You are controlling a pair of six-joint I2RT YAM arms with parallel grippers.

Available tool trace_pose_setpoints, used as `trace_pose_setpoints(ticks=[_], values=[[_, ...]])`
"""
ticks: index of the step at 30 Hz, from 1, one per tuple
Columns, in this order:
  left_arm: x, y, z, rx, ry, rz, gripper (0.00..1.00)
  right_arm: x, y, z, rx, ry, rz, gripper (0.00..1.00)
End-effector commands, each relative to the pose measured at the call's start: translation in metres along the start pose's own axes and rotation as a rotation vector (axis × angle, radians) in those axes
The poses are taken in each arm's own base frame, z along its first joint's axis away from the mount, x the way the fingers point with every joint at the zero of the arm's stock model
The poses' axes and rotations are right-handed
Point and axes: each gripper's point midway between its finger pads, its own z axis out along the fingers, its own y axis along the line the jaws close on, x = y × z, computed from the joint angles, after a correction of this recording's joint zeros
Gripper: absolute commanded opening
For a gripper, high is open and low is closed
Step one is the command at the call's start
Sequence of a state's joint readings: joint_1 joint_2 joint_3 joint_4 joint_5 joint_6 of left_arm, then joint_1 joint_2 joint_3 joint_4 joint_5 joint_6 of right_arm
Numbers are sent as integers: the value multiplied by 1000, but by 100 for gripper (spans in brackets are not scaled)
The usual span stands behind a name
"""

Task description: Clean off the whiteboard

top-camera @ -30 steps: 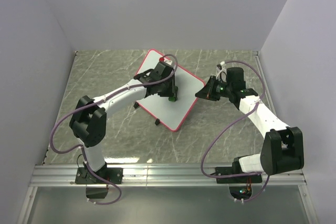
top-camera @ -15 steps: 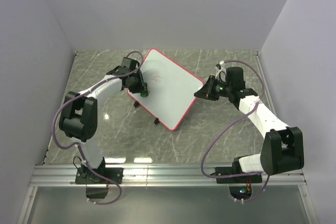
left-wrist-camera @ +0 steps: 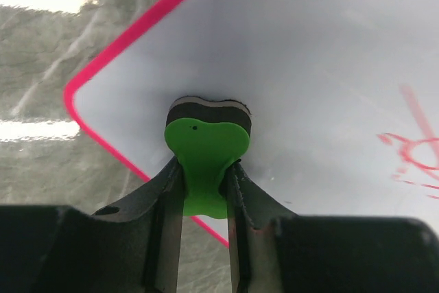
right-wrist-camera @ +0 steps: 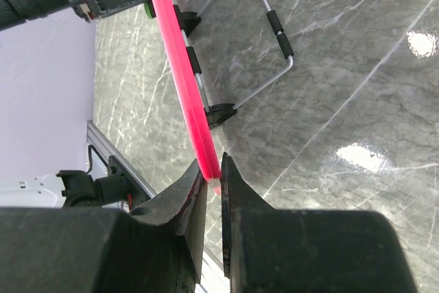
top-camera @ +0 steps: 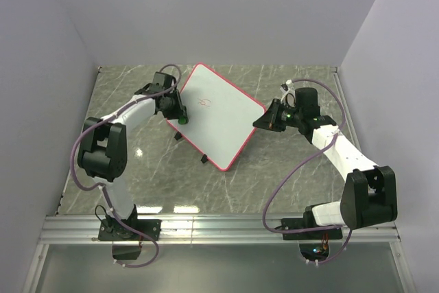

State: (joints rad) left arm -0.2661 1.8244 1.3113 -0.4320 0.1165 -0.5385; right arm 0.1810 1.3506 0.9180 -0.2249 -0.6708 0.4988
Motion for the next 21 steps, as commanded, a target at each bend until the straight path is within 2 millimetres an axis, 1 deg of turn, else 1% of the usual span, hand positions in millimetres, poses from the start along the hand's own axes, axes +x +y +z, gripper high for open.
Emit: trace_pose_setpoints(ticks=[1, 2, 3, 4, 5, 6, 7, 8, 10, 11, 13, 14, 15, 16, 19, 20, 21], values=[[-19, -53, -14, 118, -53, 47, 0, -9, 7, -1, 3, -22, -51, 0], [-24, -63, -17, 131, -69, 56, 0, -10, 7, 0, 1, -22, -52, 0], [-16, -76, -18, 146, -56, 73, 0, -9, 7, 0, 2, -19, -51, 0], [-17, -86, -19, 161, -59, 82, 0, -10, 6, 1, 2, -21, -50, 0], [-14, -94, -19, 170, -55, 89, 0, -12, 8, 1, 0, -24, -50, 0], [-7, -107, -19, 187, -48, 100, 0, -11, 6, 1, 3, -22, -48, 0], [-4, -112, -18, 187, -44, 104, 0, -11, 7, 2, 2, -19, -47, 0], [0, -123, -19, 207, -41, 114, 0, -12, 8, 2, 0, -22, -49, 0], [3, -133, -19, 234, -31, 104, 0, -13, 8, 2, 1, -21, -50, 0], [-1, -141, -22, 251, -39, 103, 0, -12, 8, 2, 2, -20, -53, 0], [-2, -151, -23, 265, -38, 118, 0, -12, 8, 3, 3, -18, -53, 0], [-9, -158, -28, 269, -51, 125, 0, -11, 7, 3, 3, -15, -51, 0], [-11, -162, -30, 270, -53, 141, 0, -11, 7, 3, 4, -14, -50, 0], [-18, -167, -31, 276, -65, 151, 0, -10, 7, 3, 2, -11, -50, 0], [-29, -157, -26, 217, -81, 190, 0, -12, 9, 3, 0, -12, -54, 0], [-32, -143, -22, 179, -67, 194, 0, -12, 9, 3, 3, -11, -55, 0], [-33, -137, -20, 163, -58, 195, 0, -13, 10, 3, 2, -12, -58, 0]])
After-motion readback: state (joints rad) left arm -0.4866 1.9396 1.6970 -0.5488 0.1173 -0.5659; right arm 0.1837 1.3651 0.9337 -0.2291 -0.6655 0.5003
